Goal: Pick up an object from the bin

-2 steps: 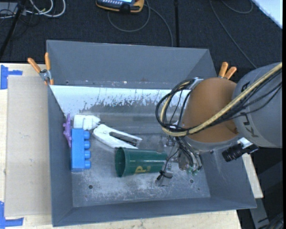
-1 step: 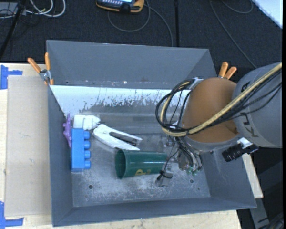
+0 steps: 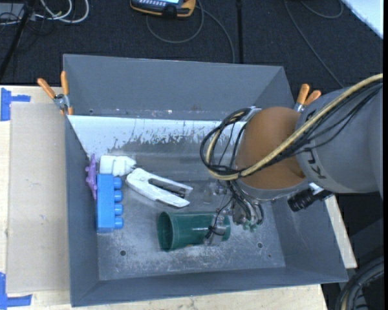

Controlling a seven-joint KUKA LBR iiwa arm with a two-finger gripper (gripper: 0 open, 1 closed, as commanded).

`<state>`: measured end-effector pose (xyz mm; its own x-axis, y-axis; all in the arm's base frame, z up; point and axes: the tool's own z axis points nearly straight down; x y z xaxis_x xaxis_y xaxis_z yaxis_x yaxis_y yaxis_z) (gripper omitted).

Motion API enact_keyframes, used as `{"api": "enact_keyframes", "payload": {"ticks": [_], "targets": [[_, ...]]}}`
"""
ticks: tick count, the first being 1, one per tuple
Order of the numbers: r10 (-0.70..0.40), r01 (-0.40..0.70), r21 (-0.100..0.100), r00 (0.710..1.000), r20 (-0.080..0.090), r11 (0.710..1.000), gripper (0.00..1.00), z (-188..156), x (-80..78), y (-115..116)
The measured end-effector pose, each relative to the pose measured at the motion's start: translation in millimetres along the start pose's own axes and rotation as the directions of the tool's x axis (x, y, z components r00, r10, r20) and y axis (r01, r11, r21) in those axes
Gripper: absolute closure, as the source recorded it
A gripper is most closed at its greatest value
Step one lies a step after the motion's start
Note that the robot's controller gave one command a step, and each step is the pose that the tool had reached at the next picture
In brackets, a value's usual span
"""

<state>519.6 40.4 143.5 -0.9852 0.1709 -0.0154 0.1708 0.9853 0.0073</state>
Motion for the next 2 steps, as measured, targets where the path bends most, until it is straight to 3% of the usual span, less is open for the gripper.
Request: {"api": "enact_keyframes", "payload": {"ticks": [1, 2], "targets": [[0.03, -0.03, 0.003, 1.0, -0.01, 1.0, 0.0, 38.3, -6.1, 1.3], [0.017, -0.017, 0.001, 1.0, -0.003, 1.0, 1.0, 57.2, 0.3, 10.4]]}}
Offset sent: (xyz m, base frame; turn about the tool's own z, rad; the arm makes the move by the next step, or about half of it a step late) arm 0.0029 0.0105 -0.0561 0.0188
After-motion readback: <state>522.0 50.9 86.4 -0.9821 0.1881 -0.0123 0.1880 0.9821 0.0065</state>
